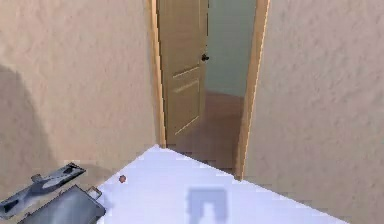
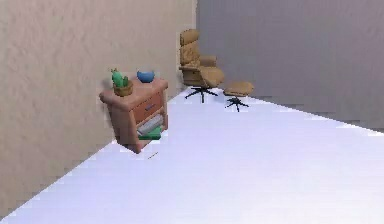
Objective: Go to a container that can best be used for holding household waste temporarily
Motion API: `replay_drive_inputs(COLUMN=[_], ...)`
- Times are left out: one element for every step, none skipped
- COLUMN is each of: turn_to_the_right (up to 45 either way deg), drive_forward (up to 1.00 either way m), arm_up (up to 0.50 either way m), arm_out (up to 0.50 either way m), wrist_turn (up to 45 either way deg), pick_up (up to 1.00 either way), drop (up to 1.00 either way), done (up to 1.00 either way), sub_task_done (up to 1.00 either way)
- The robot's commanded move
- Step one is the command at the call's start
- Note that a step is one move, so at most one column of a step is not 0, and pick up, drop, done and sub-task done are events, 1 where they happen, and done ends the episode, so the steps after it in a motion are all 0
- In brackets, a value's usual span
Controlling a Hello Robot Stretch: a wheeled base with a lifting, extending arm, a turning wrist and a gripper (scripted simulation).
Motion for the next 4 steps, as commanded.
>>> replay_drive_inputs(turn_to_the_right=[0.0, 0.0, 24.0, 0.0], drive_forward=[1.00, 0.35, 0.00, 1.00], arm_up=[0.00, 0.00, 0.00, 0.00], arm_out=[0.00, 0.00, 0.00, 0.00], wrist_turn=[0.0, 0.0, 0.0, 0.0], pick_up=[0.00, 0.00, 0.00, 0.00], drop=[0.00, 0.00, 0.00, 0.00], done=[0.00, 0.00, 0.00, 0.00], sub_task_done=[0.00, 0.00, 0.00, 0.00])
